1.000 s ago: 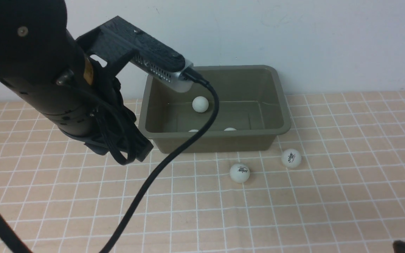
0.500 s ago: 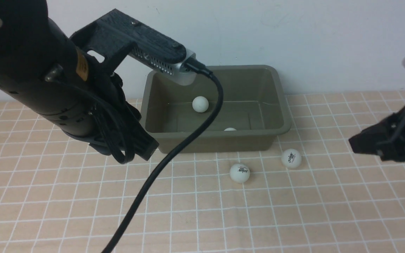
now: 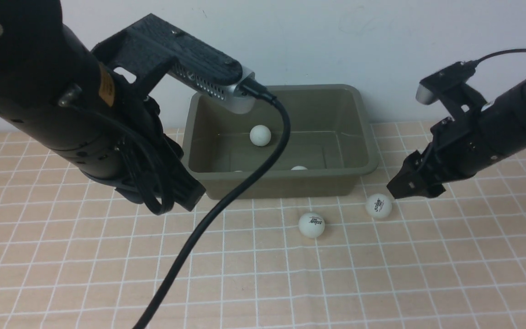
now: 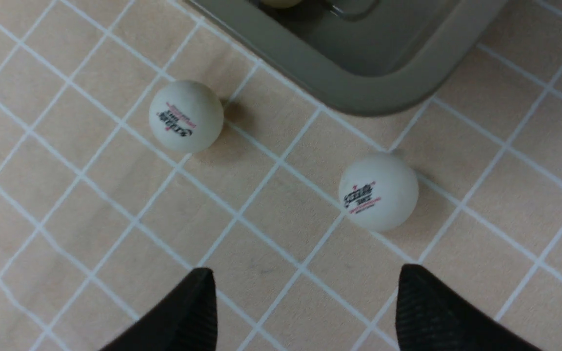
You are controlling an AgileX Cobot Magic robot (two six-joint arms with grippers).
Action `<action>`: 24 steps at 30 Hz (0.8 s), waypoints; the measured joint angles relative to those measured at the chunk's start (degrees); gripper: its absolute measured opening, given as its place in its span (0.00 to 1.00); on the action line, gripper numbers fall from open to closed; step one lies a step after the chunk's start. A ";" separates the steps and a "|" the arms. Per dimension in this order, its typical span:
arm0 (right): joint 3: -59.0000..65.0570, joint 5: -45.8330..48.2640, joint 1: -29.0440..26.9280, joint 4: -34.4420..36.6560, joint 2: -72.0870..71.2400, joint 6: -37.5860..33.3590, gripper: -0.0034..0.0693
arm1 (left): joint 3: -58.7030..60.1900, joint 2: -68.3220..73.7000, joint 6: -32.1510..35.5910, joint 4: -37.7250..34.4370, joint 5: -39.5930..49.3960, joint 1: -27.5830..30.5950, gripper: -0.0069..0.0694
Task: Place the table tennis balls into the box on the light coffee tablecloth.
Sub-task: 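Reach for and grasp a ping pong ball on the table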
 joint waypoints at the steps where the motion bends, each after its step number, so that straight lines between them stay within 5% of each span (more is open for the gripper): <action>1: -0.15 -0.73 0.13 -0.54 0.58 0.00 0.67 | 0.00 0.00 -0.06 0.00 0.00 0.00 0.30; 11: -0.33 -8.35 0.23 -1.14 7.83 -0.06 0.67 | 0.00 0.00 -0.06 -0.07 0.05 0.00 0.30; 24: -0.42 -13.16 0.23 8.23 15.43 -8.50 0.67 | 0.00 0.00 -0.06 -0.13 0.05 0.00 0.30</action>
